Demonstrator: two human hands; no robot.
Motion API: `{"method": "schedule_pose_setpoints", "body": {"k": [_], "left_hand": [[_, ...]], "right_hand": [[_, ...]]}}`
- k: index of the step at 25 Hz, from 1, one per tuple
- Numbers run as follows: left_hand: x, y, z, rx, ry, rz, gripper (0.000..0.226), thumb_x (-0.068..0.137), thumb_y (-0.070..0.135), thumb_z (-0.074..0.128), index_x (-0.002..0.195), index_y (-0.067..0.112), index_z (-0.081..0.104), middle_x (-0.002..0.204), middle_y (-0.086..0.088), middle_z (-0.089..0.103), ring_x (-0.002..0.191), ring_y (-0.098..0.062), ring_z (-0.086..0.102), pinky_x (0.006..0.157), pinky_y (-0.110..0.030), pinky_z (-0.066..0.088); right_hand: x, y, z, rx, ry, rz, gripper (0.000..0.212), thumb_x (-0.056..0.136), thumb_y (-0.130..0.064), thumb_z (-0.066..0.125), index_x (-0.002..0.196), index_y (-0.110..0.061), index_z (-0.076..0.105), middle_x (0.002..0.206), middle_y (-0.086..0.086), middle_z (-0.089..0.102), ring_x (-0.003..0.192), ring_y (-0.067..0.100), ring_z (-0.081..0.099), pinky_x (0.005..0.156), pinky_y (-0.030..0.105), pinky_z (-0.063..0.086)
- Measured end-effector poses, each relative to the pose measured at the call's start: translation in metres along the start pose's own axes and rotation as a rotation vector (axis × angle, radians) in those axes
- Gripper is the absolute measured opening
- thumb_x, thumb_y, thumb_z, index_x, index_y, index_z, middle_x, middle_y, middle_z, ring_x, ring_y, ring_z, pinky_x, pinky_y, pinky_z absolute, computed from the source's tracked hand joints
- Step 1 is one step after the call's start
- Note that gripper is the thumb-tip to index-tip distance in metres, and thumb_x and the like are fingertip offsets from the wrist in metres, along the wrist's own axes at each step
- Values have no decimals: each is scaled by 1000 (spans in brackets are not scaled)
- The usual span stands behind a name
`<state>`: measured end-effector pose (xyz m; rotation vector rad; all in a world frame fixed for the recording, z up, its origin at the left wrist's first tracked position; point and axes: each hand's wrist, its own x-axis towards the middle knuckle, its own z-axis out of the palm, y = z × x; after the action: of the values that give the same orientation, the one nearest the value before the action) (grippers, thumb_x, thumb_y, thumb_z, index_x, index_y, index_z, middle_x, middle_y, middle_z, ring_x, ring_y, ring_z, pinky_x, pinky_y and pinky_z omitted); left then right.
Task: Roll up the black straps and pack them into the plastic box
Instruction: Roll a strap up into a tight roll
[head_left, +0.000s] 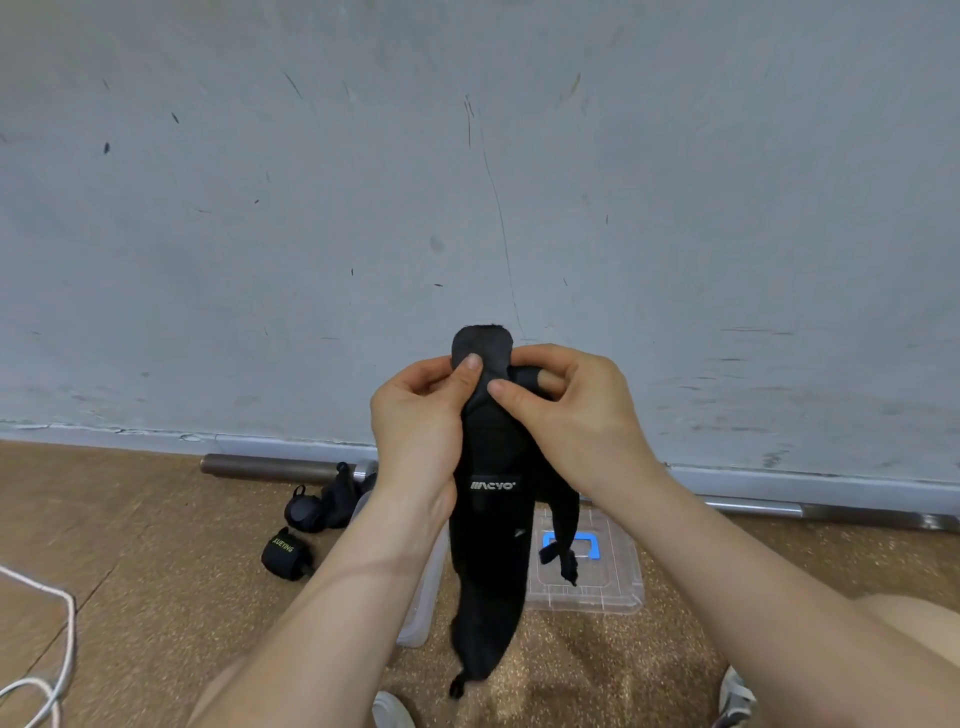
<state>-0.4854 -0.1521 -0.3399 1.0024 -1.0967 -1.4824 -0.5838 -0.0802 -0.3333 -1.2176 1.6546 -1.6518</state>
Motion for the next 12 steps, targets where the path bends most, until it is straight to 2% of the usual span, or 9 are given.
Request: {"method": "schedule_pose_setpoints", "body": {"k": [2, 4, 6, 9, 12], "left_hand": [[0, -2, -1, 44, -9, 11, 14, 85, 14, 75, 94, 4, 72, 91, -16, 74, 82, -28, 72, 72, -36, 60], [2, -3, -2, 78, -24, 23, 7, 85, 14, 75, 88, 9, 72, 83, -8, 74, 74, -17, 71, 62, -25, 56], [3, -3, -3, 94, -46, 23, 4, 86, 14, 74, 83, 12, 72, 74, -2, 73, 66, -10, 69, 56, -20, 52], [4, -2, -5, 86, -84, 5, 3, 86, 13, 74, 84, 11, 73, 70, 0, 72, 61, -8, 67, 55, -19, 51], [7, -2, -8, 69, -121, -40, 8, 85, 15, 74, 88, 7, 74, 76, -6, 75, 66, -12, 70, 59, -23, 54]], "right_hand": [[-2, 1, 4, -38, 46, -19, 22, 87, -15, 74, 90, -36, 68, 82, -8, 76, 79, 4, 72, 78, 35, 61], [-3, 4, 7, -115, 95, -41, 24, 86, -17, 75, 88, -39, 66, 84, -11, 75, 81, 5, 71, 79, 35, 59], [-3, 7, 9, -206, 114, -77, 19, 86, -18, 74, 98, -32, 70, 87, -10, 74, 82, 8, 70, 80, 38, 58], [-3, 7, 6, -290, 85, -135, 27, 88, -19, 70, 110, -33, 62, 79, -3, 73, 68, 13, 66, 71, 41, 57], [0, 3, -1, -223, 17, -87, 35, 89, -19, 67, 113, -35, 46, 76, 5, 73, 69, 20, 69, 66, 44, 57]]}}
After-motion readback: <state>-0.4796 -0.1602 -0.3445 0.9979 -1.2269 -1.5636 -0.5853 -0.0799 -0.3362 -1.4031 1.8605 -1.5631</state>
